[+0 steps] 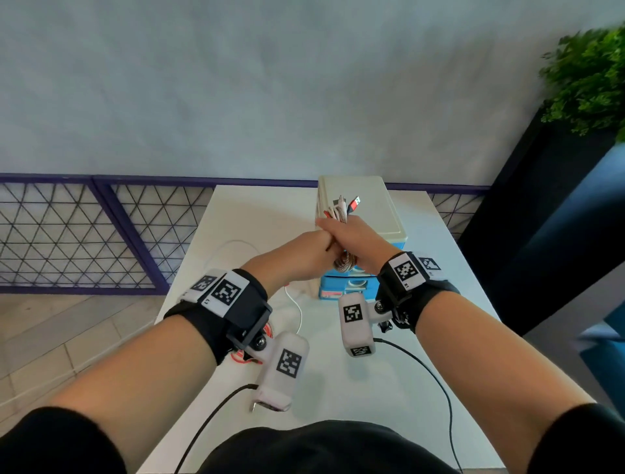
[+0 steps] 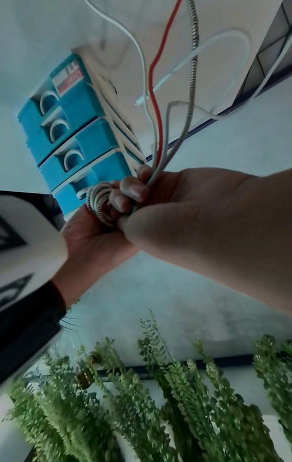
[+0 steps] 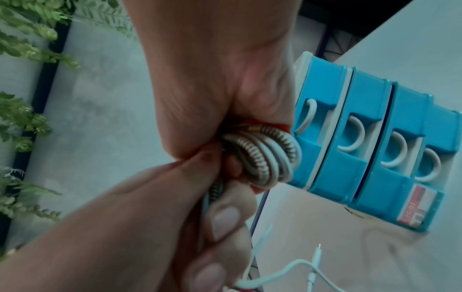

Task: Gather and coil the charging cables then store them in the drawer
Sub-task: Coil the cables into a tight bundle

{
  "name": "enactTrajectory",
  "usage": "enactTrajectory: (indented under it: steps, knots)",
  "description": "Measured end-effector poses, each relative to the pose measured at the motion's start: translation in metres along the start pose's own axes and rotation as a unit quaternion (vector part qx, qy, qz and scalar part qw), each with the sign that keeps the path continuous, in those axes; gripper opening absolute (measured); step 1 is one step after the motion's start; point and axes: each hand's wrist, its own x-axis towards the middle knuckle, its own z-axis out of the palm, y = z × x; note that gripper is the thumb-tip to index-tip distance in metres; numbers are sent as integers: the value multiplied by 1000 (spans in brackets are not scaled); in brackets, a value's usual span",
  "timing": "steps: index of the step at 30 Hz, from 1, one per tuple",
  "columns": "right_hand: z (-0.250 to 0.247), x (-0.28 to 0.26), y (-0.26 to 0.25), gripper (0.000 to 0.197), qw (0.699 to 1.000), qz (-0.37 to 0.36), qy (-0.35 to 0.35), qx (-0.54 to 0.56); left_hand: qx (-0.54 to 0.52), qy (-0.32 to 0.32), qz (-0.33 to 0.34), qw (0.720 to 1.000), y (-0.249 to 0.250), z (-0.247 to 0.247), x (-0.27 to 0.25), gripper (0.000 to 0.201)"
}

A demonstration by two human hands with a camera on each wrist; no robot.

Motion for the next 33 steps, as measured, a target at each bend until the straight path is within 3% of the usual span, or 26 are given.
enactTrajectory:
  steps: [5, 9, 11, 14, 17, 19, 24, 27, 33]
  knots:
    - [5, -5, -3, 31, 999, -11, 36, -16, -107, -117, -8, 987, 4, -15, -10, 28]
    - [10, -8, -3, 32, 997, -33, 72, -4, -110, -195, -46, 973, 3, -22, -11, 18]
    - [15, -5, -2, 28, 996, -37, 75, 43, -73, -222, -67, 970, 3, -21, -13, 22]
    - [14, -3, -4, 17, 976, -21, 60, 209, -17, -195, -50, 979, 0, -15, -14, 31]
    - [7, -6, -10, 16, 923, -7, 27, 385, -50, -162, -11, 985, -6, -4, -14, 33]
    - [3, -5, -13, 23, 906, -1, 23, 422, -80, -144, 10, 986, -11, 4, -16, 39]
    - [-11, -3, -19, 30, 906, -16, 26, 423, -191, -127, 7, 973, -38, 15, -20, 39]
    - [-19, -2, -21, 28, 905, -16, 30, 424, -299, -134, -27, 944, -52, 12, -21, 40]
    - [-29, 2, -19, 21, 916, -44, 67, 393, -449, -217, -82, 863, -72, -4, -24, 29]
